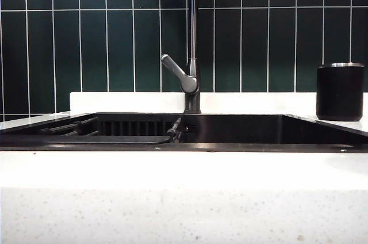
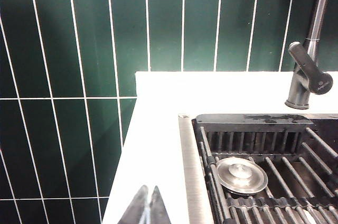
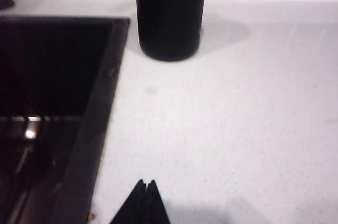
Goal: Pick up the mug next to the sink, go to the faucet to get some water, pour the water into the sink, and finally put the mug back to its place.
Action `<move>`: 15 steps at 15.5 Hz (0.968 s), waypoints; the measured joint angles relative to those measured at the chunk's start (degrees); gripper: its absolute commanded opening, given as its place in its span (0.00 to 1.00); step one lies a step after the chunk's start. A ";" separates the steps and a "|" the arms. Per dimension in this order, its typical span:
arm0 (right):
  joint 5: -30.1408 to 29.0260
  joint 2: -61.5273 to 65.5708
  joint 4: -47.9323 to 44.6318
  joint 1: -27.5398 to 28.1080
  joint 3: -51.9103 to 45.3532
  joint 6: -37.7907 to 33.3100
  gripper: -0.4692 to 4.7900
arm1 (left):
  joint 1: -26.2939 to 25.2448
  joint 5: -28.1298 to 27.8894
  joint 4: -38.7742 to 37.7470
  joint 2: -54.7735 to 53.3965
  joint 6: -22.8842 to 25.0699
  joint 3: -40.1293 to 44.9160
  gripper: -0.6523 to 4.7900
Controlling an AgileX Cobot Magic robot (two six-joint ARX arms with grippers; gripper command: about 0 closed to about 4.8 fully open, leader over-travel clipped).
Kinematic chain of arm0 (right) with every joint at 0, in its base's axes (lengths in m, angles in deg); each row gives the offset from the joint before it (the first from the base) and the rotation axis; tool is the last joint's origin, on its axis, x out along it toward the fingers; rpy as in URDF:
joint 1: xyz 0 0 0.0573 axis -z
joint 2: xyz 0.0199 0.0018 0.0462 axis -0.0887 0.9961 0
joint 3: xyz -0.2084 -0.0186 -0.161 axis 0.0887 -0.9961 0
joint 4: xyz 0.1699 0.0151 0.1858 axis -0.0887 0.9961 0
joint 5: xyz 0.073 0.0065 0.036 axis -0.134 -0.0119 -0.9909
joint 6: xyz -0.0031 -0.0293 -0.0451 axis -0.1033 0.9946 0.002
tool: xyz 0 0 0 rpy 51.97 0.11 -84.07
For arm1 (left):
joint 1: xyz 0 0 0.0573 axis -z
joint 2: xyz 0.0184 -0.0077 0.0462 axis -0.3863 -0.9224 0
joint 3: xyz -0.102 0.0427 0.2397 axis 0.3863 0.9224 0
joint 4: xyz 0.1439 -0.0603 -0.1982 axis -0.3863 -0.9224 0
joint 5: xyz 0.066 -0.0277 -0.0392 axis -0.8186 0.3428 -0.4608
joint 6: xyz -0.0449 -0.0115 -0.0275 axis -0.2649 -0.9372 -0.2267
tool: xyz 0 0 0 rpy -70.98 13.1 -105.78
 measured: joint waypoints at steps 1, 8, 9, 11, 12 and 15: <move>-0.04 -4.35 1.46 0.02 -0.04 0.00 0.08 | 0.00 0.00 -0.02 0.00 0.00 0.00 0.11; -4.39 -8.31 0.22 4.17 -0.07 -0.04 0.08 | 0.00 0.02 -0.90 0.07 0.00 0.00 0.11; -6.56 -8.33 0.22 5.05 -0.04 -0.02 0.08 | 0.00 0.02 -0.96 0.07 0.00 0.00 0.11; -11.37 -8.33 0.15 7.89 -0.07 -0.04 0.08 | 0.00 0.02 -1.07 0.07 0.00 0.00 0.11; -13.18 -8.31 -0.28 9.05 -0.11 -0.04 0.08 | 0.00 0.02 -1.07 0.07 0.00 0.00 0.11; -18.05 -8.31 -4.94 12.61 -0.33 1.11 0.08 | 0.00 0.02 -1.07 0.07 0.00 0.00 0.11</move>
